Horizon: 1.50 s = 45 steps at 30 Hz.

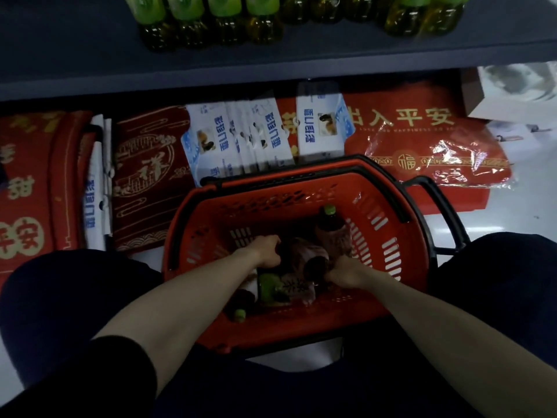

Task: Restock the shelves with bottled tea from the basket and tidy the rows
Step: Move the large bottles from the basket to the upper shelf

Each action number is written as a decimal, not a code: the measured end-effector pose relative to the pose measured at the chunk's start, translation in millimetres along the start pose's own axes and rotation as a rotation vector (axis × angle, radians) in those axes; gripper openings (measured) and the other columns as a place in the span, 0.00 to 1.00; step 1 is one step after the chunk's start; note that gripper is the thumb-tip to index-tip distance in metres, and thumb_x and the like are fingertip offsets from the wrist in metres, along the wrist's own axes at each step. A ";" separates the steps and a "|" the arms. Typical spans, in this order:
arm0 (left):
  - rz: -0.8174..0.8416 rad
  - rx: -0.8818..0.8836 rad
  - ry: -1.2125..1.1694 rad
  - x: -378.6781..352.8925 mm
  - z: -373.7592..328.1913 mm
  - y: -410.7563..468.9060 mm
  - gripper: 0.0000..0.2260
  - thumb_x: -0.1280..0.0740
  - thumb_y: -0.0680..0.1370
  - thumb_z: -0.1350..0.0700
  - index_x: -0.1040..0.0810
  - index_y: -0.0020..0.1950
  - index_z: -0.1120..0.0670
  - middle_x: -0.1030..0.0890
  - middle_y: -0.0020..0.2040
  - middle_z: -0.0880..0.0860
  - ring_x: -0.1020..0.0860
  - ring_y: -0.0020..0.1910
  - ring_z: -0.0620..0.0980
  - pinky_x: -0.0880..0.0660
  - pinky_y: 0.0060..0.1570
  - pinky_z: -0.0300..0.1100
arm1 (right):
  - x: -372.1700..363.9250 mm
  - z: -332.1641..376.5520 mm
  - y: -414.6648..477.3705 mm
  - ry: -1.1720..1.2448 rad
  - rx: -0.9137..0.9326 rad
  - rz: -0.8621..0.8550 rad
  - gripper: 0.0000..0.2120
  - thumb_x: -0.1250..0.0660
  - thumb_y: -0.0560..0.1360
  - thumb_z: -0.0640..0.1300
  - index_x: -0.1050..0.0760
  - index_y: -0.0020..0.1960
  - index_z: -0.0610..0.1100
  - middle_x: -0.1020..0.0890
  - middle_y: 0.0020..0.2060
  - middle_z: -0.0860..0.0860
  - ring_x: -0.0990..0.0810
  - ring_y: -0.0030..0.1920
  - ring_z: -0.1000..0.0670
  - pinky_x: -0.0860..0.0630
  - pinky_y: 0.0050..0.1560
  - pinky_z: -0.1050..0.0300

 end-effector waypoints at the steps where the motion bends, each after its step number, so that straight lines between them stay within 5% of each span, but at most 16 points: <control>1: 0.002 -0.037 0.022 -6.1 -2.1 4.3 0.29 0.32 0.80 0.58 0.36 0.81 0.54 0.26 0.72 0.59 0.23 0.67 0.58 0.22 0.59 0.45 | -5.2 -4.3 8.1 -0.011 0.005 0.020 0.28 0.34 0.75 0.58 0.21 0.68 0.42 0.19 0.65 0.40 0.20 0.64 0.40 0.24 0.59 0.54; 5: 0.008 -0.187 0.219 -27.6 -17.5 16.6 0.37 0.31 0.80 0.61 0.47 0.85 0.50 0.35 0.76 0.60 0.27 0.70 0.61 0.23 0.62 0.48 | -10.1 11.5 -3.5 -0.032 0.045 0.068 0.26 0.40 0.84 0.51 0.31 0.77 0.39 0.25 0.72 0.38 0.25 0.70 0.38 0.27 0.66 0.52; 9: -0.009 -0.236 0.442 -36.6 -26.7 27.3 0.43 0.31 0.79 0.66 0.51 0.85 0.46 0.55 0.85 0.61 0.40 0.80 0.65 0.22 0.55 0.47 | -17.2 11.8 2.5 -0.005 0.065 0.029 0.18 0.39 0.85 0.49 0.22 0.67 0.37 0.18 0.62 0.39 0.19 0.63 0.38 0.25 0.56 0.54; 14: -0.067 -0.383 0.522 -44.5 -32.0 44.0 0.42 0.29 0.78 0.64 0.48 0.85 0.48 0.45 0.84 0.57 0.47 0.83 0.60 0.38 0.79 0.55 | -13.9 8.6 7.3 -0.017 0.086 0.078 0.18 0.38 0.84 0.49 0.20 0.62 0.36 0.16 0.57 0.39 0.17 0.58 0.38 0.25 0.53 0.53; 19: -0.049 -0.413 0.393 -36.7 -23.7 49.1 0.37 0.31 0.80 0.62 0.45 0.85 0.51 0.35 0.80 0.57 0.37 0.80 0.59 0.36 0.77 0.52 | -3.5 8.6 9.1 -0.001 0.142 0.052 0.14 0.37 0.84 0.50 0.19 0.50 0.41 0.20 0.40 0.49 0.20 0.42 0.47 0.29 0.39 0.59; 22: -0.016 -0.365 0.148 -26.8 -7.8 51.9 0.36 0.26 0.79 0.60 0.40 0.82 0.49 0.31 0.78 0.55 0.32 0.77 0.56 0.32 0.75 0.51 | 14.8 15.3 7.2 -0.034 0.209 -0.122 0.18 0.36 0.82 0.52 0.24 0.38 0.43 0.21 0.34 0.49 0.20 0.38 0.47 0.27 0.38 0.53; 26: 0.003 -0.356 0.079 -8.2 2.3 45.5 0.32 0.29 0.80 0.59 0.37 0.81 0.49 0.24 0.72 0.56 0.23 0.69 0.54 0.24 0.66 0.49 | 31.3 34.7 -5.7 -0.030 0.342 -0.279 0.21 0.39 0.76 0.59 0.23 0.39 0.41 0.19 0.32 0.49 0.19 0.33 0.47 0.20 0.38 0.45; 29: -0.035 -0.379 0.029 5.2 1.1 33.9 0.32 0.31 0.81 0.56 0.38 0.82 0.45 0.24 0.74 0.53 0.24 0.71 0.53 0.26 0.71 0.50 | 40.5 47.9 -13.9 0.009 0.405 -0.349 0.22 0.37 0.79 0.55 0.27 0.34 0.39 0.23 0.27 0.50 0.21 0.29 0.44 0.28 0.28 0.53; 36: 0.006 -0.516 0.197 49.7 -9.6 7.2 0.45 0.23 0.73 0.54 0.45 0.83 0.39 0.32 0.79 0.52 0.32 0.77 0.53 0.35 0.78 0.54 | 69.3 69.4 -45.8 -0.096 0.574 -0.471 0.20 0.35 0.77 0.56 0.31 0.33 0.44 0.27 0.28 0.51 0.29 0.27 0.53 0.37 0.31 0.58; 41: 0.039 -0.654 0.125 89.6 -32.0 -32.1 0.43 0.18 0.71 0.59 0.36 0.80 0.49 0.27 0.74 0.47 0.28 0.70 0.42 0.30 0.72 0.40 | 101.0 86.3 -80.4 -0.144 0.705 -0.452 0.21 0.34 0.77 0.53 0.31 0.32 0.42 0.27 0.26 0.51 0.31 0.27 0.54 0.35 0.32 0.56; 45: 0.046 -0.683 -0.068 103.7 -37.2 -63.1 0.39 0.18 0.69 0.61 0.30 0.76 0.47 0.23 0.71 0.48 0.24 0.71 0.46 0.27 0.73 0.53 | 130.9 110.1 -110.7 -0.186 0.747 -0.392 0.24 0.36 0.75 0.59 0.30 0.33 0.41 0.28 0.28 0.48 0.32 0.30 0.53 0.28 0.35 0.43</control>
Point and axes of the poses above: each hand's wrist, its own y-axis towards the middle knuckle, its own x-axis out of the back of the hand, z = x × y, the point moved 2 cm from there along y, towards the middle knuckle
